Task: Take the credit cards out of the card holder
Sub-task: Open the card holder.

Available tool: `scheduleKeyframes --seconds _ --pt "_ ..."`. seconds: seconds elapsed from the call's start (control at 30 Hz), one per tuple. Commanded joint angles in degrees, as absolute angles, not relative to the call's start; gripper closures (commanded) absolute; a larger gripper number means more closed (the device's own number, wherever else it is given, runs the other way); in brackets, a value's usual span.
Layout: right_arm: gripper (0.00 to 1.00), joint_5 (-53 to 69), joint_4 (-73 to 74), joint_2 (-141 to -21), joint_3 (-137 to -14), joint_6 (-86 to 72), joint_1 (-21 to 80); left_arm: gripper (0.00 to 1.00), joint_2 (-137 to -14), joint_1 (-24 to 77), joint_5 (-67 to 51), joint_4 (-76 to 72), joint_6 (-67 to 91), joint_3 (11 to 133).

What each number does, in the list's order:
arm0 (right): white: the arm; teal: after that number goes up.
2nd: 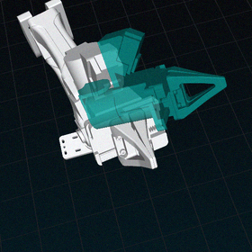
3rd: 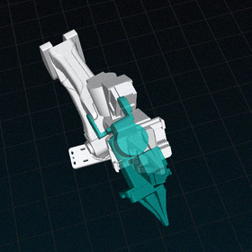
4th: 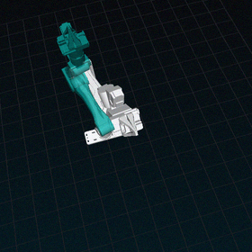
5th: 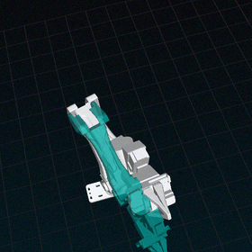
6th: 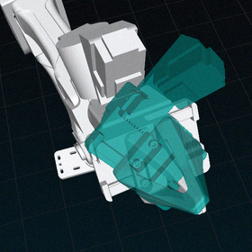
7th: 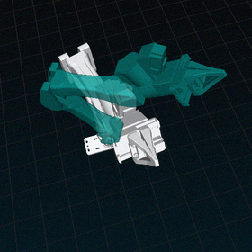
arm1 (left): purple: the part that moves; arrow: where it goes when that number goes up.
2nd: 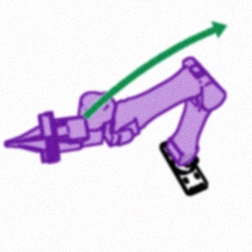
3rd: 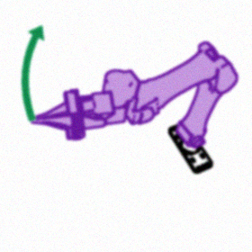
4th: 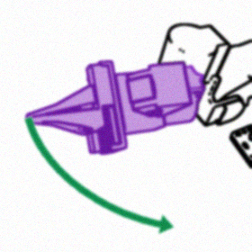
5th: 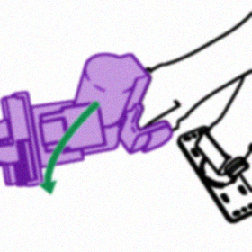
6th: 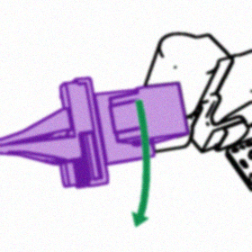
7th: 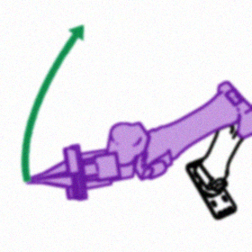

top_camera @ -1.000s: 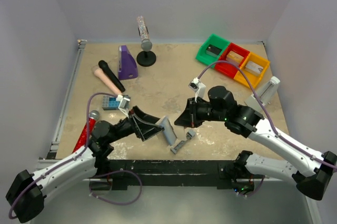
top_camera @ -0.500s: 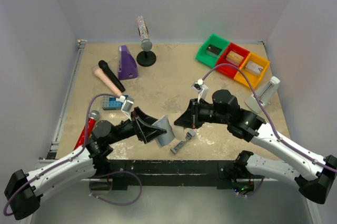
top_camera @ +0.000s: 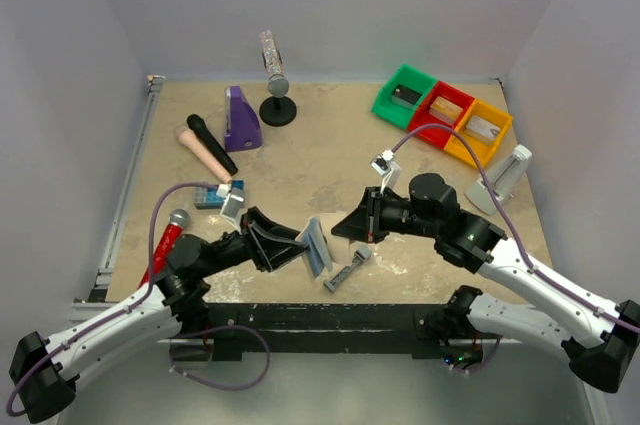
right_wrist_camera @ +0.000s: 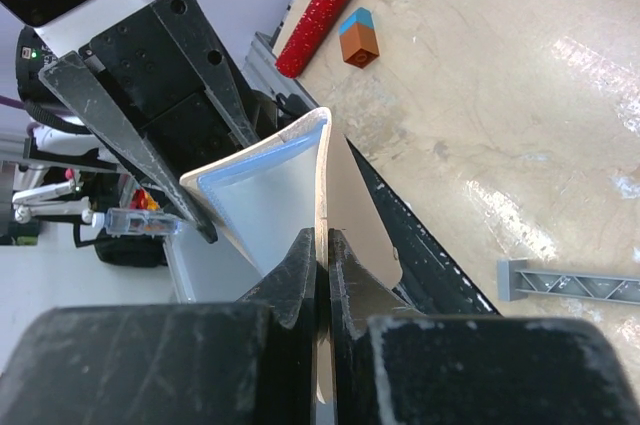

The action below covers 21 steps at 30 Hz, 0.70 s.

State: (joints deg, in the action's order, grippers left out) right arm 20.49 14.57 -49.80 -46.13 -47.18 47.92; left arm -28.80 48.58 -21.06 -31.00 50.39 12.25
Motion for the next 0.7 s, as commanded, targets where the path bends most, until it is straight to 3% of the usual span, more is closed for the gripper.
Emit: scheduleKeyframes --seconds 0.0,0.1,0.23,0.37,0.4,0.47,0.5,0.57,0.67 --pt "1.00 20.92 11.07 -49.13 -46.58 -47.64 47.72 0.55 -28.30 49.04 -21.88 -31.82 48.78 12.30" --pt "1.00 21.27 11.34 -49.39 -46.93 -47.37 47.72 0.59 -28.56 49.04 -21.71 -31.29 48.17 12.92" --pt "1.00 22.50 10.55 -49.48 -46.76 -47.37 47.72 0.81 -29.62 49.04 -21.71 -29.80 47.02 13.97" --pt "1.00 22.85 10.19 -49.13 -46.67 -47.29 47.72 0.85 -29.80 49.04 -21.80 -29.18 46.58 14.32" --pt "1.00 22.85 10.28 -48.96 -46.76 -47.20 47.72 0.78 -29.62 49.04 -21.71 -28.83 46.50 14.33" --pt "1.00 22.41 10.46 -48.69 -46.67 -47.11 47.64 0.52 -29.53 49.04 -21.71 -28.04 46.41 14.68" --pt "1.00 22.24 10.63 -48.52 -46.67 -47.11 47.72 0.44 -29.44 49.04 -21.71 -27.34 46.32 14.94" --pt "1.00 21.10 10.90 -48.17 -46.67 -47.46 47.72 0.36 -29.62 49.04 -21.71 -27.16 46.58 15.03" --pt "1.00 19.69 10.37 -47.37 -45.79 -48.07 47.72 0.35 -30.14 49.04 -22.24 -28.39 47.28 15.03"
